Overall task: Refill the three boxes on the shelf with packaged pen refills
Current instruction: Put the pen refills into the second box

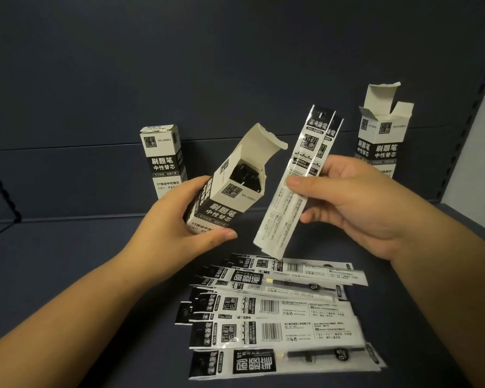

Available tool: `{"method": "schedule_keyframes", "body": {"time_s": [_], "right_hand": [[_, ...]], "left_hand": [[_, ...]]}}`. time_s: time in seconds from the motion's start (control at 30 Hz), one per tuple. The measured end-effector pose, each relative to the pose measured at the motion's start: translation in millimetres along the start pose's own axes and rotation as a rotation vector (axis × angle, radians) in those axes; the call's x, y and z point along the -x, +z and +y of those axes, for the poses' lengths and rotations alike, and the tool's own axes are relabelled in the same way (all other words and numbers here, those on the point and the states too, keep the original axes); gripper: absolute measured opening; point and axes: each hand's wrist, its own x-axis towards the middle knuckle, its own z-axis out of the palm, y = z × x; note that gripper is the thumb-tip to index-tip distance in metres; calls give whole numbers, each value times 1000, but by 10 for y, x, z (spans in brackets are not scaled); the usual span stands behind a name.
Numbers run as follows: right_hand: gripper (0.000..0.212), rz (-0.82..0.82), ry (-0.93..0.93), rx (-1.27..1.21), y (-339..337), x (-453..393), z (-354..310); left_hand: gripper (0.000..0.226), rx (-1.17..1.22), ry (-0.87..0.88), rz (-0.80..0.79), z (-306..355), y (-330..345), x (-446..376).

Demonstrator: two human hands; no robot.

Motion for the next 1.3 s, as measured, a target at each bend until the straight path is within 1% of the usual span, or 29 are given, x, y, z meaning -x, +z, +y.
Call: {"method": "schedule_keyframes", "body": {"time_s": [0.1, 0.2, 0.37, 0.57, 0.77, 0.97, 1.03, 1.13, 1.3], "right_hand": [[15, 20, -5, -41, 13, 1, -8], [12, 34, -12, -75, 16, 2, -18], [15, 45, -26, -176, -1, 3, -33], [9, 52, -56, -284, 10, 11, -34], [21, 57, -100, -394, 21, 46, -80], [9, 135, -133, -518, 55, 70, -117], [9, 169, -161, -553, 77, 77, -124], [9, 237, -213, -515, 97, 77, -118], [11, 298, -266, -418, 123, 87, -116]], "left_hand": [[60, -18, -1, 8, -13, -4, -3], [61, -33, -2, 27, -29, -7, -6], [63, 2, -7, 50, -24, -6, -12], [62, 14, -1, 51, -27, 4, -4], [62, 14, 2, 53, -58, 10, 0], [63, -34, 13, 45, -72, 18, 3], [64, -60, 21, 36, -77, 17, 6], [65, -86, 42, 29, -68, 22, 9], [66, -105, 56, 27, -78, 28, 12]]}}
